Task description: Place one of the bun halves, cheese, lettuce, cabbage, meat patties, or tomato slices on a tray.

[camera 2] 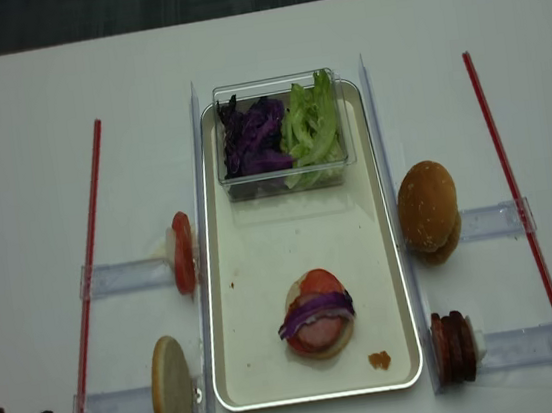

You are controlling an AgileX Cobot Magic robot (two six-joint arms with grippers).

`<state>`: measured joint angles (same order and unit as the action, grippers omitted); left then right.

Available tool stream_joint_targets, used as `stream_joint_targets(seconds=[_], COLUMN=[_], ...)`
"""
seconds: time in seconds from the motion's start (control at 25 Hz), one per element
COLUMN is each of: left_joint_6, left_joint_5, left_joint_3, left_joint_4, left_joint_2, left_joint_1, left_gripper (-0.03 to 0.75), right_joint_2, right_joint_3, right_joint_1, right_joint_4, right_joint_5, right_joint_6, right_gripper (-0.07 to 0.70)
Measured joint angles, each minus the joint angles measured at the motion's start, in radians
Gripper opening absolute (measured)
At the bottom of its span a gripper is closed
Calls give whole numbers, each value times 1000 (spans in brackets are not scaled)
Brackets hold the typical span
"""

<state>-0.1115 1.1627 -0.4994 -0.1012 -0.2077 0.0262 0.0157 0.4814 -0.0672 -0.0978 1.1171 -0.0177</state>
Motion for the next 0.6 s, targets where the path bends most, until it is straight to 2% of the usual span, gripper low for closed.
stream_joint_targets(seconds=[0.6], left_joint_6=[0], left_joint_5=[4], left_joint_3=[2], left_joint_4=[0], left_joint_2=[151], left_joint_1=[-12], left_gripper=[368], right_joint_2=[0], right_joint_3=[0], right_joint_1=[0], right_joint_4=[0], right_joint_5=[0], right_joint_6=[0], right_gripper=[401])
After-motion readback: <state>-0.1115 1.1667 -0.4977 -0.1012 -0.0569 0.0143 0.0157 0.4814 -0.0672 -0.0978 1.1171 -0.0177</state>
